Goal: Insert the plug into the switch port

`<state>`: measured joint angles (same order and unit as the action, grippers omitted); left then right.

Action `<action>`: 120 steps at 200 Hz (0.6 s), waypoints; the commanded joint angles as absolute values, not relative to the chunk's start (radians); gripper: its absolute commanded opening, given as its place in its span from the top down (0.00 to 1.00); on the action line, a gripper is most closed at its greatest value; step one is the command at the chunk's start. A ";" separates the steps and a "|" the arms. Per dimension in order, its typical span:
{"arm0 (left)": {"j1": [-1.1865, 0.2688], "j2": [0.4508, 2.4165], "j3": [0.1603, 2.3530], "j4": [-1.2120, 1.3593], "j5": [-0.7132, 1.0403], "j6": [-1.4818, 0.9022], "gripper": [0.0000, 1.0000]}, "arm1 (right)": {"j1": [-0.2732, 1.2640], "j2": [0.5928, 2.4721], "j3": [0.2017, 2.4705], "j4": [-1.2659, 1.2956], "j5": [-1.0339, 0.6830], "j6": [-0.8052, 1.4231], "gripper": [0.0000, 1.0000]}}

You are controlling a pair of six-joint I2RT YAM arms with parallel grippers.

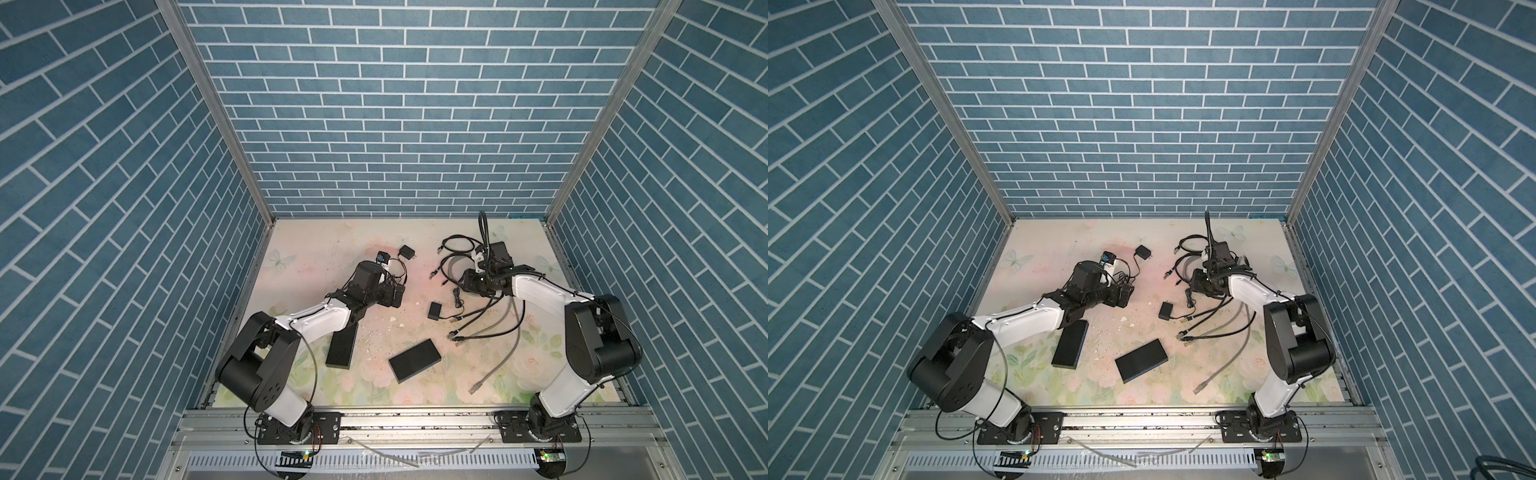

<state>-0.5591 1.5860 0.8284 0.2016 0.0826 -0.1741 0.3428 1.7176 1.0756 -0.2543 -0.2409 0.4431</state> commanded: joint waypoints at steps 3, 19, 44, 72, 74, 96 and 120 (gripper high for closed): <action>-0.564 1.618 0.835 0.355 0.147 -0.112 0.00 | 0.351 1.775 1.148 -0.271 -0.277 0.403 0.60; -0.564 1.641 0.833 0.409 0.152 -0.087 0.00 | 0.354 1.810 1.172 -0.275 -0.284 0.397 0.62; -0.563 1.676 0.836 0.482 0.174 -0.063 0.00 | 0.359 1.844 1.200 -0.282 -0.296 0.397 0.63; -0.564 1.701 0.834 0.557 0.167 -0.058 0.00 | 0.374 1.849 1.209 -0.295 -0.299 0.397 0.63; -0.564 1.701 0.833 0.559 0.164 -0.058 0.00 | 0.376 1.848 1.209 -0.295 -0.298 0.397 0.63; -0.563 1.706 0.841 0.568 0.131 -0.049 0.00 | 0.394 1.841 1.201 -0.304 -0.284 0.399 0.63; -0.563 1.705 0.856 0.552 0.123 -0.028 0.00 | 0.413 1.848 1.205 -0.328 -0.244 0.393 0.63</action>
<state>-0.5598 1.6962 0.8284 0.5274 0.1413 -0.0620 0.3920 1.8416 1.1683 -0.2783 -0.2802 0.4122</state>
